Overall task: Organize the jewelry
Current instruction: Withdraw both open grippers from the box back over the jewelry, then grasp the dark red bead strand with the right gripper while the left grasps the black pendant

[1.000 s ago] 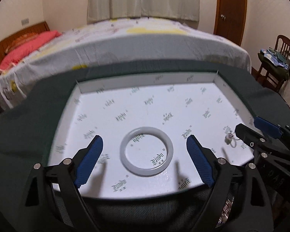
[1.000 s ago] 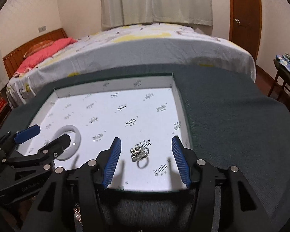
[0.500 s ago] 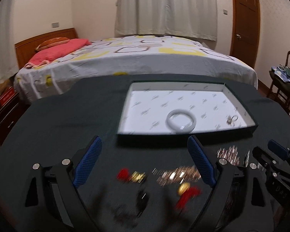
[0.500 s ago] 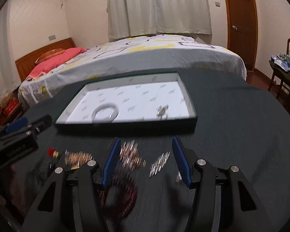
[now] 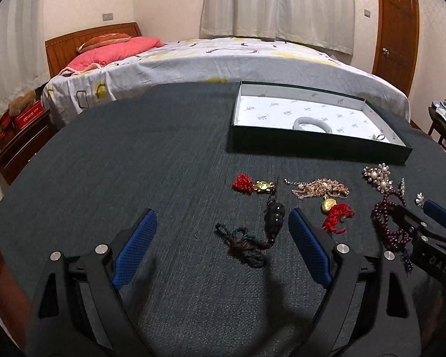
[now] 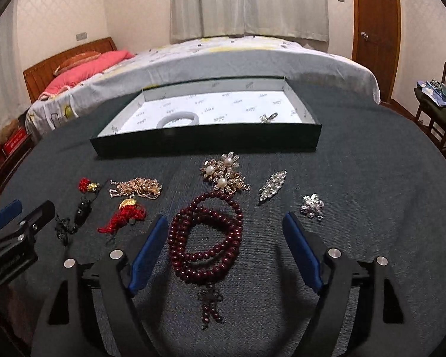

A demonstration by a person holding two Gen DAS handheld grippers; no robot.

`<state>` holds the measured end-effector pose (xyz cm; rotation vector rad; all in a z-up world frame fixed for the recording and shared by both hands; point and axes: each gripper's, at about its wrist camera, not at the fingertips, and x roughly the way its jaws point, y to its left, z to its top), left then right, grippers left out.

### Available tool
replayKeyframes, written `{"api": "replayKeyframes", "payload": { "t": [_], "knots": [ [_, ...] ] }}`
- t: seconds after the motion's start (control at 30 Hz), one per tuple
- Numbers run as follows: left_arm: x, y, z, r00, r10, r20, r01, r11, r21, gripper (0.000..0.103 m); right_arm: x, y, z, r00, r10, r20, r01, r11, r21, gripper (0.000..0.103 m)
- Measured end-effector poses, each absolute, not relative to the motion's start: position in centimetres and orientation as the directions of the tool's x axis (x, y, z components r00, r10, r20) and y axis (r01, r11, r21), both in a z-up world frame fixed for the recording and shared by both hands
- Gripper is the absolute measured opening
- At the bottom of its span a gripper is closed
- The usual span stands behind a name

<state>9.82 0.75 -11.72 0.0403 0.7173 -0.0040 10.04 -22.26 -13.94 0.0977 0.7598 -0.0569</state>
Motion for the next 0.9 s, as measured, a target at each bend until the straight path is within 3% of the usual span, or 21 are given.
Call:
{"api": "replayKeyframes", "payload": {
  "t": [0.17,0.33,0.4,0.6,0.9],
  "knots": [
    [10.2,0.8,-12.6,0.731,-0.003,-0.682,0.026,0.999,0.023,0.088,11.4,-21.7,-15.3,0.652,-0.023,-0.758,0.083,0.996,0.041,0.078],
    [10.7,0.4,-12.7,0.724,-0.013,-0.69,0.037,0.999,0.019,0.088,11.1,-21.4,-15.5,0.65,-0.009,-0.759,0.054,0.998,0.035,0.079],
    [11.0,0.2,-12.7,0.724,-0.02,-0.689,0.043,0.999,0.016,0.086,10.8,-21.6,-15.4,0.659,-0.015,-0.752,0.058,0.998,0.03,0.062],
    [12.0,-0.2,-13.3,0.7,-0.045,-0.712,0.064,0.998,0.0,0.064,10.3,-21.8,-15.1,0.671,0.024,-0.741,0.005,0.999,0.037,0.024],
    [12.7,-1.3,-13.5,0.689,-0.069,-0.721,0.102,0.995,0.003,0.064,10.2,-22.9,-15.0,0.672,0.069,-0.737,-0.001,0.996,0.092,0.018]
  ]
}}
